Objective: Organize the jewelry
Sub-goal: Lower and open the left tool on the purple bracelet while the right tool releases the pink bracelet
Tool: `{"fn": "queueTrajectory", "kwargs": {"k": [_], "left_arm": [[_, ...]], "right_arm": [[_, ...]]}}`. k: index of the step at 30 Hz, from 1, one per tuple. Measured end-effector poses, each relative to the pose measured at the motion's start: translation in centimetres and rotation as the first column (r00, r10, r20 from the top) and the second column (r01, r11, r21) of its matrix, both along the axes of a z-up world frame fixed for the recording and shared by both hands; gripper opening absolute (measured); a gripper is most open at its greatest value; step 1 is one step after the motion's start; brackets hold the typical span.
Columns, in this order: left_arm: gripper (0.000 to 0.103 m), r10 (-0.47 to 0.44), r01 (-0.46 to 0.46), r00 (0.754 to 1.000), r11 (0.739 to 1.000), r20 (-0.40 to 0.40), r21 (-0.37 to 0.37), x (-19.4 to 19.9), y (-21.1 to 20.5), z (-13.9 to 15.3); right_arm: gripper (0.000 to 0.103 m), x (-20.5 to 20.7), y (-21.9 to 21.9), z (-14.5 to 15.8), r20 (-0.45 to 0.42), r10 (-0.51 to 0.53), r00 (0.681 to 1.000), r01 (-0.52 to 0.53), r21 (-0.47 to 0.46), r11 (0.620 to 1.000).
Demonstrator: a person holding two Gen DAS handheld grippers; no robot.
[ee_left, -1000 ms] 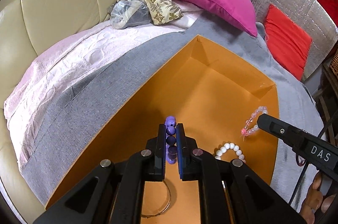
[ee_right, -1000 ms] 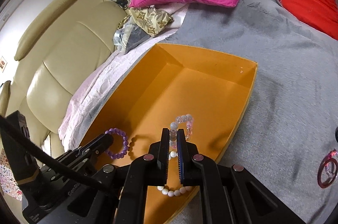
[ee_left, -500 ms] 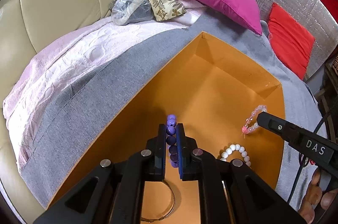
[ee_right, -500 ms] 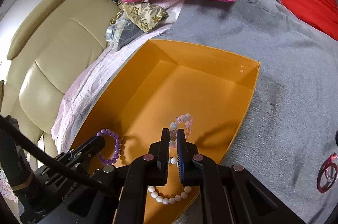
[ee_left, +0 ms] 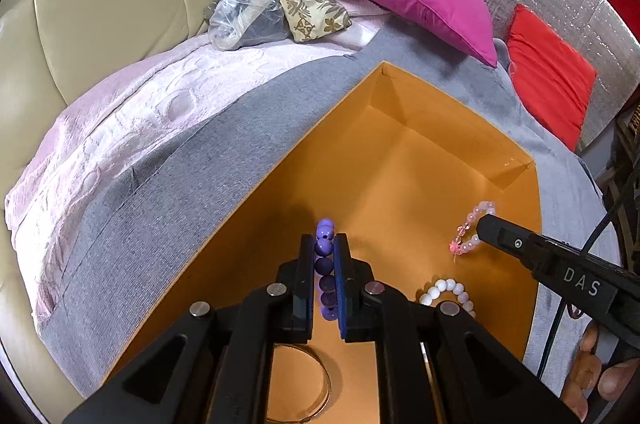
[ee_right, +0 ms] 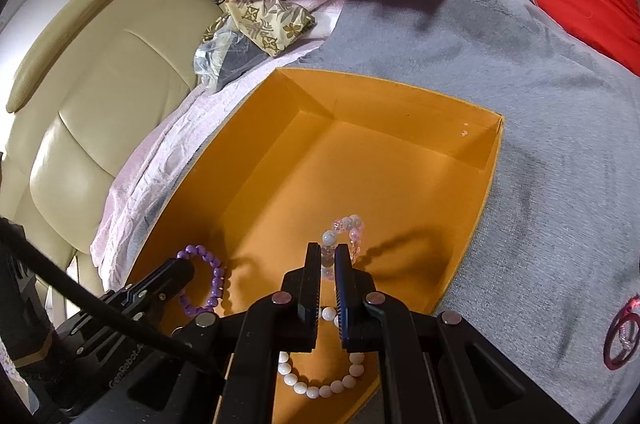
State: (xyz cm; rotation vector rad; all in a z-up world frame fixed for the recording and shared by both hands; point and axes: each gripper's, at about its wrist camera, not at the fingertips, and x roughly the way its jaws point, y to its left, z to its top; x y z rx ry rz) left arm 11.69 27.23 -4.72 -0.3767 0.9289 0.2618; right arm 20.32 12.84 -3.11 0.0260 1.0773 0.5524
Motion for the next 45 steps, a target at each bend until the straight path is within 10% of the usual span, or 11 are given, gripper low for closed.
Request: {"fn": "queueTrajectory", "kwargs": {"k": [21, 25, 34, 37, 45], "left_arm": [[0.009, -0.016, 0.015, 0.999, 1.000, -0.045, -0.027, 0.8, -0.2, -0.9], [0.024, 0.008, -0.011, 0.998, 0.999, -0.059, -0.042, 0.7, 0.3, -1.1], [0.057, 0.022, -0.023, 0.999, 1.000, -0.043, -0.019, -0.2, 0.1, 0.0], [0.067, 0.035, -0.034, 0.999, 0.999, -0.032, 0.004, -1.1, 0.0, 0.8], [0.067, 0.061, -0.061, 0.998, 0.998, -0.017, 0.023, -3.5, 0.0, 2.2]], "right_arm": [[0.009, 0.4, 0.6, 0.0, -0.016, -0.019, 1.000, 0.018, -0.026, 0.999], [0.009, 0.3, 0.4, 0.3, -0.006, -0.028, 1.000, 0.028, -0.013, 1.000], [0.032, 0.0, -1.0, 0.9, -0.006, -0.060, 0.998, 0.060, 0.021, 0.998], [0.067, -0.6, -1.7, 1.5, 0.014, -0.068, 0.998, 0.067, 0.041, 0.997], [0.071, -2.0, -3.5, 3.7, 0.080, -0.077, 0.994, 0.074, 0.040, 0.996]]}}
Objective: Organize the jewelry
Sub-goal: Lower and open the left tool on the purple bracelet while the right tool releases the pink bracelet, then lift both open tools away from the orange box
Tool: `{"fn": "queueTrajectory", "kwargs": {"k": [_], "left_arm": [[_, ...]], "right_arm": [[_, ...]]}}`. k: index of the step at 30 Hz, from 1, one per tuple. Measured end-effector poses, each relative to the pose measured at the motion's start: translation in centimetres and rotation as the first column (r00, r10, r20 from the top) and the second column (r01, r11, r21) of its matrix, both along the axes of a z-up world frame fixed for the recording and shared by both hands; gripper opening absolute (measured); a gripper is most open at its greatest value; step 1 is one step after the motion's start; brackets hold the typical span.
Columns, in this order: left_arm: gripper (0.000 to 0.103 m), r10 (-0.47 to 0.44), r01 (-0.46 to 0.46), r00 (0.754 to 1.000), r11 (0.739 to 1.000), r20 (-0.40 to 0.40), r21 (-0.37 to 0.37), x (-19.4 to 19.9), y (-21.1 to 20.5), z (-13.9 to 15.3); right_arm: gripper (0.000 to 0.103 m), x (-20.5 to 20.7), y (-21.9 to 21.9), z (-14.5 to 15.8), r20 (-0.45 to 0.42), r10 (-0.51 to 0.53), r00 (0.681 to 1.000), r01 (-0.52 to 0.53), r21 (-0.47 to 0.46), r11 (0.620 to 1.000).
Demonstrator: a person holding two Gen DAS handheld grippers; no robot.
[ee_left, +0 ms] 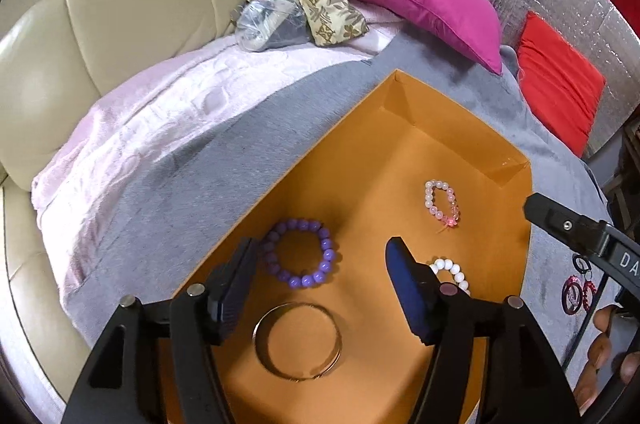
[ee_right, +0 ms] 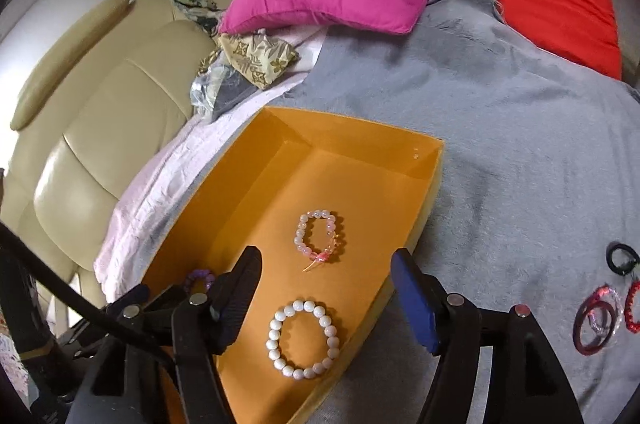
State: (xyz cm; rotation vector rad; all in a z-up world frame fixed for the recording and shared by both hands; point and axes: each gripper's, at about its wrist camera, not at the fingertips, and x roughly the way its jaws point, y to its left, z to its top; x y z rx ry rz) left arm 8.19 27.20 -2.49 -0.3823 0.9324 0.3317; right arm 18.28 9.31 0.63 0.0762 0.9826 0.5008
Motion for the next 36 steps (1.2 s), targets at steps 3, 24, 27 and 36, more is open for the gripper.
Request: {"fn": "queueTrajectory", "kwargs": {"k": [3, 24, 27, 36], "left_arm": [[0.070, 0.005, -0.006, 1.000, 1.000, 0.011, 0.009, -0.9, -0.1, 0.6], [0.073, -0.093, 0.091, 0.995, 0.994, 0.029, 0.062, -6.9, -7.5, 1.7], [0.073, -0.118, 0.114, 0.992, 0.990, 0.034, 0.082, -7.6, -9.1, 2.0], [0.073, -0.212, 0.207, 0.977, 0.973, 0.034, 0.106, -9.0, -14.2, 1.8]], "right_arm": [[0.072, -0.8, -0.6, 0.6, 0.009, 0.003, 1.000, -0.003, 0.008, 1.000], [0.077, -10.2, -10.4, 0.3, 0.083, -0.064, 0.994, 0.065, -0.012, 0.998], [0.077, -11.7, -12.5, -0.2, 0.079, -0.097, 0.992, 0.096, 0.013, 0.995], [0.077, -15.6, -19.0, -2.2, 0.090, -0.212, 0.973, 0.214, -0.018, 0.977]]}}
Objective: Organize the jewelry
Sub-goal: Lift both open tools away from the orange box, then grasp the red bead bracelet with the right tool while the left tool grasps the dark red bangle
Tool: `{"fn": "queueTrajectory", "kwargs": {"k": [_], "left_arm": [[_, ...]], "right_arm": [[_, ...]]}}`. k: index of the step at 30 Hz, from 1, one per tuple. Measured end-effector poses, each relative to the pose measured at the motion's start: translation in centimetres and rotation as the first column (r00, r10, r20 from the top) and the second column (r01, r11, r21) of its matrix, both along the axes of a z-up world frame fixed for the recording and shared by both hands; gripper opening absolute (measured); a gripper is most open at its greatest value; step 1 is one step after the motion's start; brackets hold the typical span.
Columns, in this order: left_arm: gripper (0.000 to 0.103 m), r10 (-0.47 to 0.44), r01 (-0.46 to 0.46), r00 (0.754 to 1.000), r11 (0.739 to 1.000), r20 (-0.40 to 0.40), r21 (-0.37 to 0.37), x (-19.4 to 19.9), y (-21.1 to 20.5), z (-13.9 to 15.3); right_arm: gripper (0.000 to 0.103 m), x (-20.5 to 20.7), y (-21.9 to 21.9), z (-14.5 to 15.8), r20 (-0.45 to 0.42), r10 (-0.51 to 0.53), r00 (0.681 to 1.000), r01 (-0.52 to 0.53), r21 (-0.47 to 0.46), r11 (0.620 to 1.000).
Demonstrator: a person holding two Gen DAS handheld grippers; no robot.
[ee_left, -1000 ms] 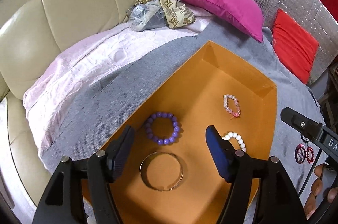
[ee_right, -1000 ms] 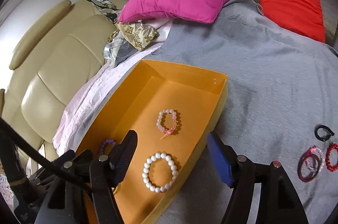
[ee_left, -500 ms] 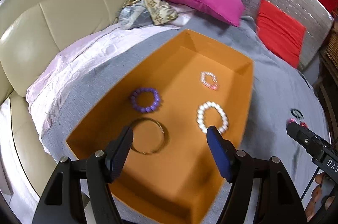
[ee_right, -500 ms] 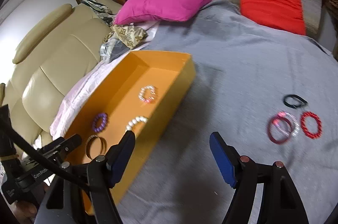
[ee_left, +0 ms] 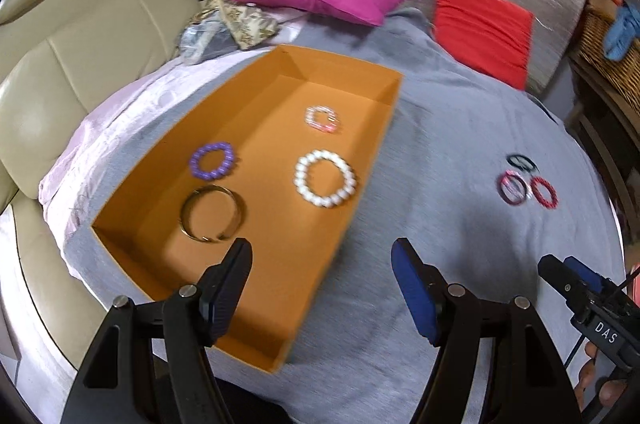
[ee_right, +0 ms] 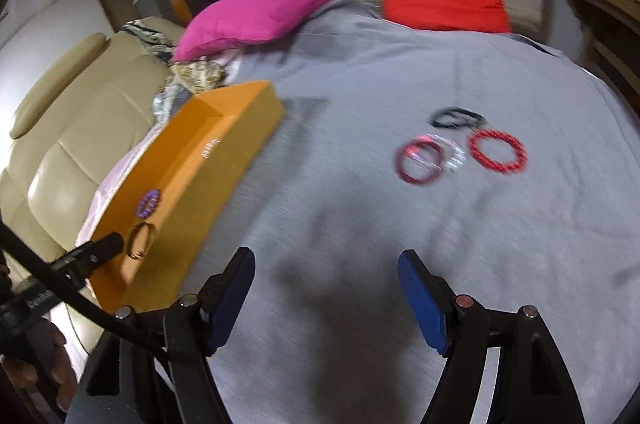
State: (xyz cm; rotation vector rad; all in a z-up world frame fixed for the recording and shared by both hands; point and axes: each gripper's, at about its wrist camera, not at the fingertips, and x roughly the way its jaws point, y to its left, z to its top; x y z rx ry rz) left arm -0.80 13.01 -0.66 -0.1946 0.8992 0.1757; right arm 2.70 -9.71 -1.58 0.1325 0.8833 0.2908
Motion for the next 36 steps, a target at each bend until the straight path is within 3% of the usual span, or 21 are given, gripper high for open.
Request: {"fn": "queueTrajectory", "kwargs": {"k": [8, 18, 36], "left_arm": [[0.073, -0.075, 0.075, 0.996, 0.997, -0.038, 0.007, -0.5, -3.8, -1.4], [0.073, -0.144, 0.145, 0.988, 0.989, -0.048, 0.020, -0.7, -7.6, -1.6], [0.073, -0.210, 0.214, 0.974, 0.976, -0.089, 0.037, 0.6, -11.0, -3.0]], "right_arm": [[0.077, -3.0, -4.9, -2.2, -0.025, -0.096, 0.995, 0.096, -0.012, 0.995], [0.077, -5.2, -7.6, -2.7, -0.005, -0.153, 0.988, 0.153, -0.004, 0.988], [0.077, -4.0, -11.7, -3.3, -0.020, -0.223, 0.975, 0.223, 0.011, 0.975]]}}
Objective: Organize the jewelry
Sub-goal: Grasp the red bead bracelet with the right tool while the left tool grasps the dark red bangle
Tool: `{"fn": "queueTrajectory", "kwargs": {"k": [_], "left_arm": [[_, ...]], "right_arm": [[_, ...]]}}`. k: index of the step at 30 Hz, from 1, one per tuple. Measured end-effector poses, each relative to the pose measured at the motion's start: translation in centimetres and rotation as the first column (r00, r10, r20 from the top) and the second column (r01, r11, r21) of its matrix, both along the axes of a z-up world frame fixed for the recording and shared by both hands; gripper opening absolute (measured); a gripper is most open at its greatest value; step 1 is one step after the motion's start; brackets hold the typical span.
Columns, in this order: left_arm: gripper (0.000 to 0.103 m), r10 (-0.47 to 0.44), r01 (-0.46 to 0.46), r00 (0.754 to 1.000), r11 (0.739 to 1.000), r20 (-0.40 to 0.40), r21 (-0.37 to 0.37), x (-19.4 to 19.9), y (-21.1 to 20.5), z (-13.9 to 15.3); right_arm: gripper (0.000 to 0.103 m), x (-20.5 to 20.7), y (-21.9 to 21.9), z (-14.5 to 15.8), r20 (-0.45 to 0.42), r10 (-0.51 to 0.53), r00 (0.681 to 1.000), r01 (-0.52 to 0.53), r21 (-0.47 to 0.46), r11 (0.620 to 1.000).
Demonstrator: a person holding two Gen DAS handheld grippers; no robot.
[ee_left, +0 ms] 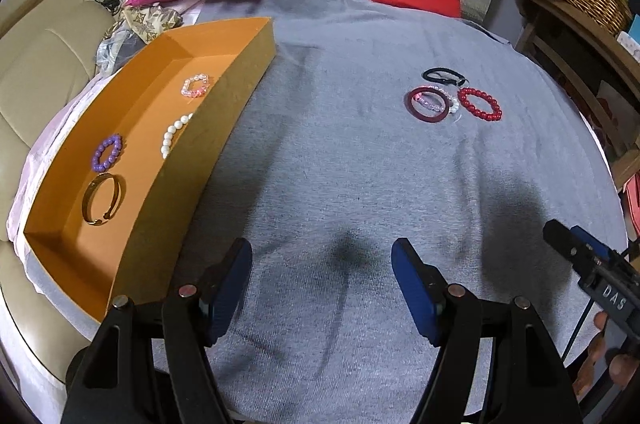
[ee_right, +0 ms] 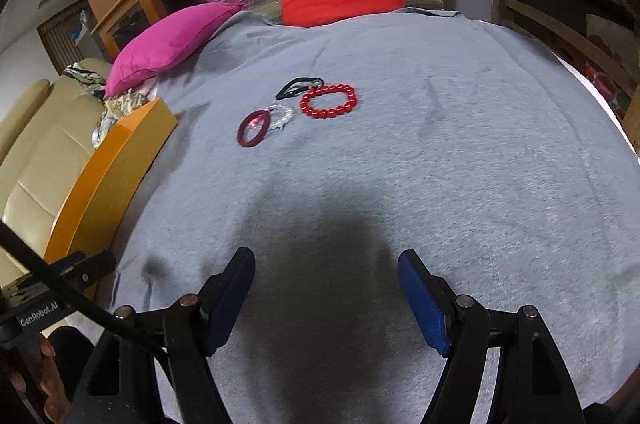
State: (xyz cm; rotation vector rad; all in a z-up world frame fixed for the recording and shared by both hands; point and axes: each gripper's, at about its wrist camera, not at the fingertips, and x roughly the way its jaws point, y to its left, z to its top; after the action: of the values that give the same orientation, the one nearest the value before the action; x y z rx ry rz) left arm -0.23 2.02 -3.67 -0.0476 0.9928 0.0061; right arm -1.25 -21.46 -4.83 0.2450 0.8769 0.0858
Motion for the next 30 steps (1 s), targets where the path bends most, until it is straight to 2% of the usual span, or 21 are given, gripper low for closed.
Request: {"fn": "queueTrajectory", "kwargs": {"k": [6, 17, 19, 21, 26, 28, 30], "left_arm": [[0.073, 0.008, -0.008, 1.000, 1.000, -0.022, -0.011, 0.6, 0.2, -1.0], [0.073, 0.029, -0.029, 0.999, 0.999, -0.038, -0.020, 2.2, 0.8, -2.2], [0.073, 0.026, -0.027, 0.999, 0.999, -0.038, -0.021, 2.6, 0.7, -2.2], [0.073, 0.026, -0.027, 0.999, 0.999, -0.033, -0.023, 3.0, 0.6, -2.1], [0.073, 0.027, -0.027, 0.999, 0.999, -0.022, -0.024, 3.9, 0.5, -1.8], [0.073, 0.023, -0.024, 0.999, 0.999, -0.026, -0.026, 4.6, 0.4, -1.8], [0.073, 0.020, -0.020, 1.000, 1.000, -0.011, -0.017, 5.3, 0.0, -1.5]], "right_arm": [[0.077, 2.4, -1.3, 0.4, -0.006, -0.018, 1.000, 0.018, 0.002, 1.000], [0.076, 11.8, -2.8, 1.4, -0.041, -0.056, 0.998, 0.056, 0.015, 0.998], [0.070, 13.6, -2.5, 1.4, -0.050, -0.050, 0.997, 0.051, 0.002, 0.999], [0.056, 15.6, -2.1, 0.8, -0.082, -0.044, 0.996, 0.043, -0.013, 0.999], [0.049, 18.9, -1.8, -0.5, -0.122, -0.072, 0.990, 0.066, -0.051, 0.997], [0.037, 19.9, -1.3, -1.3, -0.147, -0.059, 0.987, 0.050, -0.059, 0.997], [0.018, 20.4, -0.9, -1.9, -0.167, -0.059, 0.984, 0.043, -0.099, 0.994]]}}
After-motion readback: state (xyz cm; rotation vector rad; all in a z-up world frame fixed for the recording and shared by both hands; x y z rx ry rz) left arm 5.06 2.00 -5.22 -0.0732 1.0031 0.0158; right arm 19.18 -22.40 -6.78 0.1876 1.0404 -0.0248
